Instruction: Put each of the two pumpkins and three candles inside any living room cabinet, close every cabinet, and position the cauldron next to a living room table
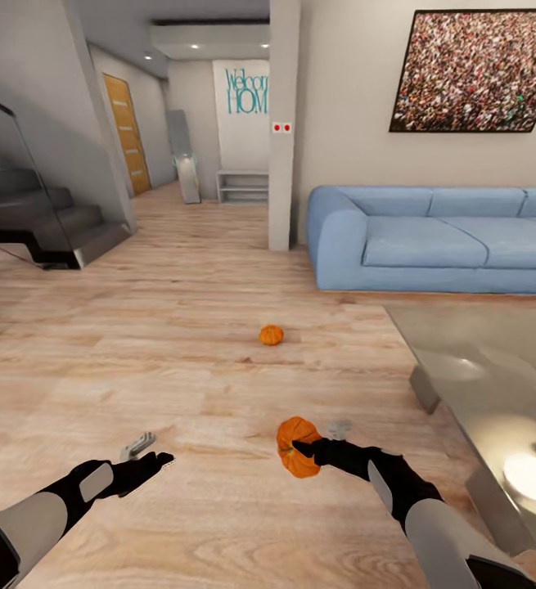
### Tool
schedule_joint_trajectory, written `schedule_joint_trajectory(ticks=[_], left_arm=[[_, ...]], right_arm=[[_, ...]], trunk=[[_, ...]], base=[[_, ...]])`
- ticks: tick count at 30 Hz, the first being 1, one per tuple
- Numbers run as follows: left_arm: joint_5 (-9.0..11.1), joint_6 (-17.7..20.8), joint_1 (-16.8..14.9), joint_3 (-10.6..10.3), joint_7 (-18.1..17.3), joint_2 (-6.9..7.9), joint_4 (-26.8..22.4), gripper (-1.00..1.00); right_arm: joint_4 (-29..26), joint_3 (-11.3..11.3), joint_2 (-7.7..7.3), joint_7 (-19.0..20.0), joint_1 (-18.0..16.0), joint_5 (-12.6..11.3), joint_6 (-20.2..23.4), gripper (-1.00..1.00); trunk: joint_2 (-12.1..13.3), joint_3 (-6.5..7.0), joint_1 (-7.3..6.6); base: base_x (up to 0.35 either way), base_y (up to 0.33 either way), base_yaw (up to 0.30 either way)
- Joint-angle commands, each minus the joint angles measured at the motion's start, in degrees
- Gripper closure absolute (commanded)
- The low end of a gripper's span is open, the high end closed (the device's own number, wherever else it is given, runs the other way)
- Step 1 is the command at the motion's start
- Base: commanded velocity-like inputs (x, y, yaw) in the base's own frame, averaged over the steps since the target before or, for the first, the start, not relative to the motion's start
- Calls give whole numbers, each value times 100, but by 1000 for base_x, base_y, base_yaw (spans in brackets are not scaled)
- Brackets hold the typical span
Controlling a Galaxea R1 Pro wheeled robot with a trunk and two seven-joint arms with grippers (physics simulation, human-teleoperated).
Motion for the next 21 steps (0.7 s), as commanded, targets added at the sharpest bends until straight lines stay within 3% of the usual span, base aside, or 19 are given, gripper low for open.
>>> schedule_joint_trajectory(ticks=[1, 14, 21], left_arm=[[0, 0, 0, -1, 0, -1, 0, -100], [0, 0, 1, -3, 0, -6, -7, -100], [0, 0, 1, -3, -3, -3, -15, -100]], right_arm=[[-2, -8, 0, 4, -1, -23, 3, 100], [9, -14, 0, 19, -1, -23, 3, 100], [9, -17, -7, 56, -1, -37, -5, 100]], trunk=[[0, 4, 0], [0, 48, 0], [0, 51, 0]], base=[[337, 0, 283], [337, 0, 268], [337, 0, 44]])
